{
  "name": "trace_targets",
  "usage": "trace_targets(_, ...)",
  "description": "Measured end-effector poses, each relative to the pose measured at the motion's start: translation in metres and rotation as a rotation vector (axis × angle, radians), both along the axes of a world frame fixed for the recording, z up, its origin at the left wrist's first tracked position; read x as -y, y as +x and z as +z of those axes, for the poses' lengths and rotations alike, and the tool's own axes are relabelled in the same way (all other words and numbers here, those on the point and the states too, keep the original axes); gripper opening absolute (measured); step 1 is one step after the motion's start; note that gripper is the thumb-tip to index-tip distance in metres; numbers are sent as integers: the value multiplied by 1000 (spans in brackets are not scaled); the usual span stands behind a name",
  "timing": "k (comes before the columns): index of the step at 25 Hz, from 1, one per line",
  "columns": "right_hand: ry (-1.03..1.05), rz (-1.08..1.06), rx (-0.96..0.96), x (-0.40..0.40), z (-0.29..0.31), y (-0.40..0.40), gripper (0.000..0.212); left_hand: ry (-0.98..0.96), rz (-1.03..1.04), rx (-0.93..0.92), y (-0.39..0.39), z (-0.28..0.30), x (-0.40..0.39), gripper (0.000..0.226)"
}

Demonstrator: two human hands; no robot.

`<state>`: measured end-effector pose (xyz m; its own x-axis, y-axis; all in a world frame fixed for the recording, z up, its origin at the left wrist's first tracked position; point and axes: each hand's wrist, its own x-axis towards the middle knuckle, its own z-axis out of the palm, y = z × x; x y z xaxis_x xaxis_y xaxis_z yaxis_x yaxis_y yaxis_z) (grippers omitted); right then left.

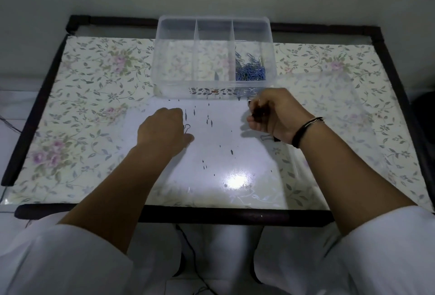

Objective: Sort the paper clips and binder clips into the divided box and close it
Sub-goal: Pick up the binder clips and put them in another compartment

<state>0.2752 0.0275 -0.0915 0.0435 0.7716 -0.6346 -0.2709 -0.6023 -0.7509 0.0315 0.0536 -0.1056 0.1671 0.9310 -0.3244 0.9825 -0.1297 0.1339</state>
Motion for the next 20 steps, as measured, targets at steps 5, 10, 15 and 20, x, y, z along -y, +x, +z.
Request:
trace_targets(5,12,27,174,-3,-1,5,16,-65,58,156,-6,1,-10,29)
trace_targets(10,47,91,382,-5,-3,3,17,-43,-9,127,-10,8,-12,20)
trace_targets(15,170,135,611,-7,-5,7,25,-29,-52,73,-11,9,-15,15)
trace_targets(20,271,175,979,-10,-12,24,31,-71,122,293,-12,30,-21,30)
